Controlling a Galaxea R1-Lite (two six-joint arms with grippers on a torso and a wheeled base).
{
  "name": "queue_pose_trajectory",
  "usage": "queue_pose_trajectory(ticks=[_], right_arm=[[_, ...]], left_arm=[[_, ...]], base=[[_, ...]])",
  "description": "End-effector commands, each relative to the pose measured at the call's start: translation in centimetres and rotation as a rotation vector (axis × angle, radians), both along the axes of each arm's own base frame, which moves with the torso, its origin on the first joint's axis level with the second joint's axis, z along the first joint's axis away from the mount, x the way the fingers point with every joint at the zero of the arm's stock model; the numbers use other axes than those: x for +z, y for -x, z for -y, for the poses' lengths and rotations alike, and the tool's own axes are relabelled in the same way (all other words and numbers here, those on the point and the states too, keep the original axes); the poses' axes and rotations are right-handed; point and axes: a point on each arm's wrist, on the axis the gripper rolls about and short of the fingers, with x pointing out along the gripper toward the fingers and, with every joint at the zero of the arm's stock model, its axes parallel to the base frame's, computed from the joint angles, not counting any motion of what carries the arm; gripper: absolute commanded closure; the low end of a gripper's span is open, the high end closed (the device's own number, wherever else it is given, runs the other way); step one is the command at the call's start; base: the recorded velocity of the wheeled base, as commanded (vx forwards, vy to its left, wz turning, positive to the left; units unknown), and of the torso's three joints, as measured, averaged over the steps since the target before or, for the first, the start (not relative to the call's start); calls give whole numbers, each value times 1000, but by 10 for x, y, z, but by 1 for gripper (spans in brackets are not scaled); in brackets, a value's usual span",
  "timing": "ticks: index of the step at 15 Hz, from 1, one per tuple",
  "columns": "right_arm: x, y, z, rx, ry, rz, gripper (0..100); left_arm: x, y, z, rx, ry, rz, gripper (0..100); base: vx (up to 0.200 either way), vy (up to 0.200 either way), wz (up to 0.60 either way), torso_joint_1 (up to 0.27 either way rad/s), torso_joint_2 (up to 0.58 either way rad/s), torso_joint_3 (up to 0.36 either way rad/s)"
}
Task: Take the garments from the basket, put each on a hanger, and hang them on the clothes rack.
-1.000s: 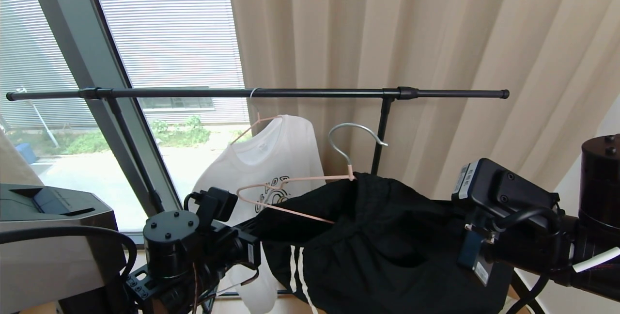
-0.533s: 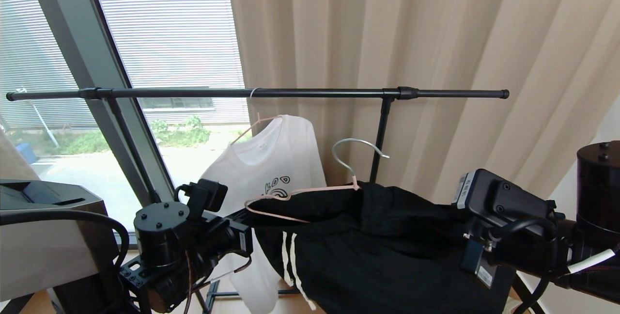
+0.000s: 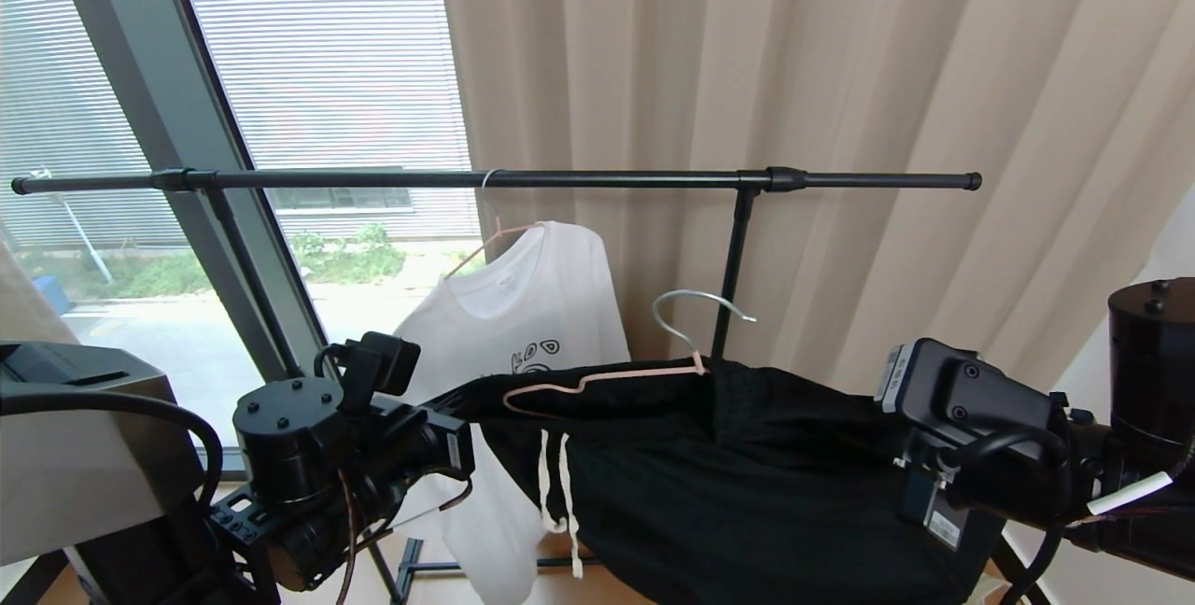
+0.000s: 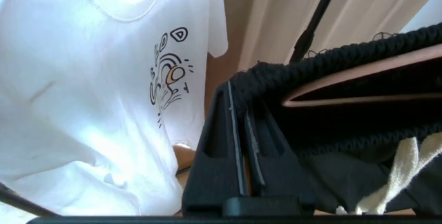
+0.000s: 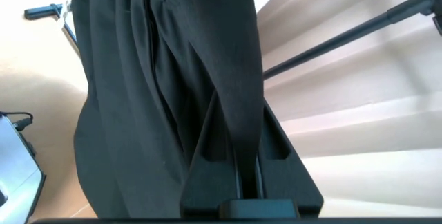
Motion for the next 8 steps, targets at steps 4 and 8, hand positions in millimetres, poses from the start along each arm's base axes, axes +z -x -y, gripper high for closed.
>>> queue_pose_trajectory(ticks=[4, 8], right_arm=[[-8, -7, 1, -21, 22, -31, 100], [-9, -9, 2, -22, 40, -26, 100]], left_arm=[[18, 15, -1, -65, 32, 39, 100], [30, 23, 0, -82, 47, 74, 100]], base=[[0, 0, 0, 0, 0, 0], [0, 0, 0, 0, 0, 0]])
